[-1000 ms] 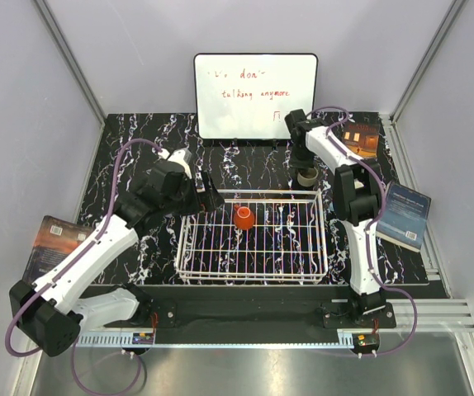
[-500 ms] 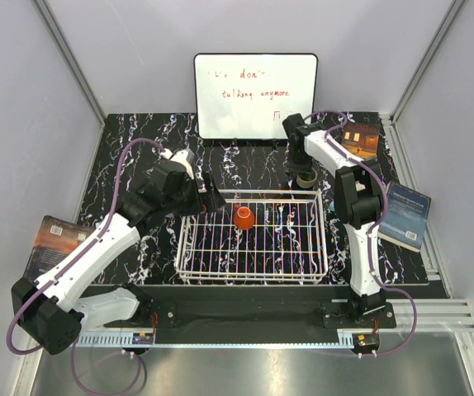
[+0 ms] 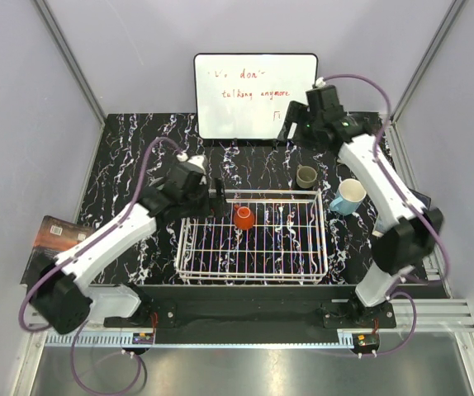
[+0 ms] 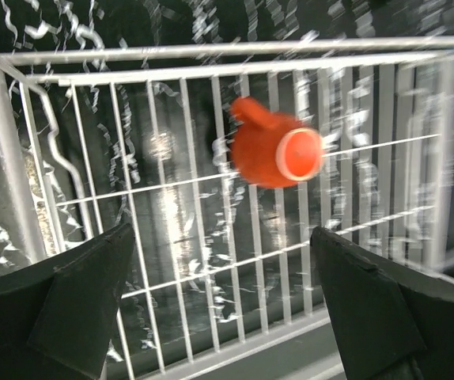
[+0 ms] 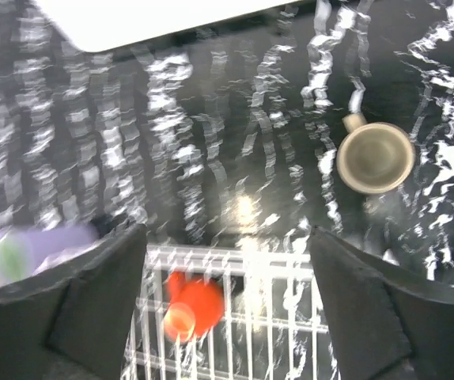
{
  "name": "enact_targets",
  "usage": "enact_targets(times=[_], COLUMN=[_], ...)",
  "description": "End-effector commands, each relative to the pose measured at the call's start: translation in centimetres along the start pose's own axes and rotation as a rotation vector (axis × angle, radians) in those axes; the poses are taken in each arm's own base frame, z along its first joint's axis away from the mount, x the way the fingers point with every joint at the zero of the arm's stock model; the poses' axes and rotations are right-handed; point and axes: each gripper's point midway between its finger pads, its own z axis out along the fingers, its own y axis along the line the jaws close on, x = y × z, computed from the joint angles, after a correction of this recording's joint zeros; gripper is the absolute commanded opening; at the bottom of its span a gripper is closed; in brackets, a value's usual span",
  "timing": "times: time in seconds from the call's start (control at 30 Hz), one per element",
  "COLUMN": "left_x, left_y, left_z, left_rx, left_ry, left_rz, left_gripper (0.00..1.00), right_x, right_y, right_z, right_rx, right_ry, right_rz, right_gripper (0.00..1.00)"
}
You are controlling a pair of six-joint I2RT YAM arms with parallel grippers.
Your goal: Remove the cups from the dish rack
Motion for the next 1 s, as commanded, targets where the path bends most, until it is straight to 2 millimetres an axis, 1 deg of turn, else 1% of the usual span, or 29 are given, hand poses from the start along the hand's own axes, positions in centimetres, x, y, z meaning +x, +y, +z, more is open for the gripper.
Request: enact_targets(times=[0.0, 0.03, 0.07, 0.1, 0.13, 0.17, 0.2, 0.23, 0.27, 0.3, 0.33, 0.37, 0.4, 0.43, 0.47, 0.5, 0.53, 0.6, 0.63, 0.7, 0.73, 0.83, 0.9, 0.93, 0.97], left_x=[-0.4, -0.3, 0.0, 0.1, 0.1, 0.0, 0.4, 0.6, 0.2, 0.3, 0.3, -0.2, -0.1, -0.4, -0.4, 0.1, 0.1, 0.8, 1.5, 1.9, 2.3, 2.8, 3.0, 3.3, 3.3], left_y=[-0.5, -0.6, -1.2, -1.4, -1.6, -2.3, -2.3, -2.8, -3.2, -3.5, -3.8, -4.5, -4.7, -5.4, -5.7, -5.6, -6.0, -5.8, -5.5, -5.6, -5.3, -5.2, -5.0, -4.8, -4.8], left_z=[1.9, 2.3, 3.0, 3.4, 3.7, 3.9, 4.8, 5.0, 5.2, 5.7, 5.9, 6.0, 6.6, 6.8, 7.0, 7.9, 8.1, 9.0, 9.9, 10.6, 11.2, 11.8, 12.1, 12.2, 12.3], left_rx=[-0.091, -0.112, -0.116, -0.121, -0.129, -0.123, -0.136, -0.132, -0.128, -0.129, -0.128, -0.115, -0.116, -0.103, -0.102, -0.114, -0.108, -0.119, -0.131, -0.126, -0.139, -0.147, -0.149, -0.151, -0.151], left_ry=[-0.002, -0.001, 0.014, 0.021, 0.020, 0.021, 0.041, 0.043, 0.034, 0.041, 0.041, 0.032, 0.042, 0.038, 0.042, 0.061, 0.065, 0.089, 0.113, 0.124, 0.135, 0.148, 0.152, 0.156, 0.152], left_rz=[0.104, 0.109, 0.126, 0.133, 0.141, 0.150, 0.156, 0.159, 0.159, 0.162, 0.167, 0.165, 0.168, 0.168, 0.171, 0.173, 0.173, 0.159, 0.156, 0.153, 0.147, 0.138, 0.136, 0.138, 0.136], left_gripper=[0.99, 0.99, 0.99, 0.99, 0.99, 0.99, 0.99, 0.99, 0.99, 0.99, 0.99, 0.99, 0.99, 0.99, 0.99, 0.99, 0.99, 0.99, 0.99, 0.99, 0.99, 0.99, 0.95, 0.86, 0.79], right_x=[1.5, 1.5, 2.1, 3.0, 3.2, 3.4, 4.0, 3.9, 4.1, 4.3, 4.5, 4.9, 5.0, 5.2, 5.7, 5.8, 6.0, 6.6, 6.7, 7.1, 7.2, 7.5, 7.7, 7.6, 7.7], right_y=[3.2, 3.4, 3.5, 3.1, 3.3, 3.3, 2.9, 3.0, 2.9, 2.7, 2.5, 2.3, 2.2, 2.1, 1.9, 1.9, 1.8, 1.6, 1.5, 1.2, 1.2, 1.0, 0.9, 0.9, 0.8], right_z=[-5.5, -7.2, -7.7, -7.8, -9.0, -9.5, -9.6, -10.5, -10.8, -11.2, -11.3, -11.3, -11.5, -11.5, -11.3, -11.4, -11.4, -11.4, -11.3, -11.3, -11.2, -11.2, -11.1, -11.1, -11.1], right_rx=[-0.193, -0.226, -0.241, -0.239, -0.258, -0.268, -0.264, -0.280, -0.285, -0.291, -0.289, -0.288, -0.288, -0.290, -0.288, -0.290, -0.293, -0.294, -0.293, -0.293, -0.292, -0.294, -0.290, -0.291, -0.291], right_ry=[-0.017, -0.030, -0.023, -0.004, -0.017, -0.019, -0.011, -0.030, -0.031, -0.036, -0.033, -0.026, -0.028, -0.027, -0.013, -0.012, -0.007, 0.004, 0.004, 0.012, 0.015, 0.020, 0.024, 0.021, 0.021], right_rz=[-0.027, -0.028, -0.027, -0.027, -0.032, -0.033, -0.036, -0.037, -0.041, -0.041, -0.045, -0.046, -0.047, -0.049, -0.048, -0.049, -0.052, -0.057, -0.068, -0.073, -0.079, -0.089, -0.093, -0.095, -0.093], right_gripper=[0.95, 0.99, 1.00, 1.00, 1.00, 1.00, 1.00, 1.00, 1.00, 1.00, 1.00, 1.00, 1.00, 1.00, 1.00, 1.00, 1.00, 1.00, 1.00, 1.00, 1.00, 1.00, 1.00, 1.00, 1.00])
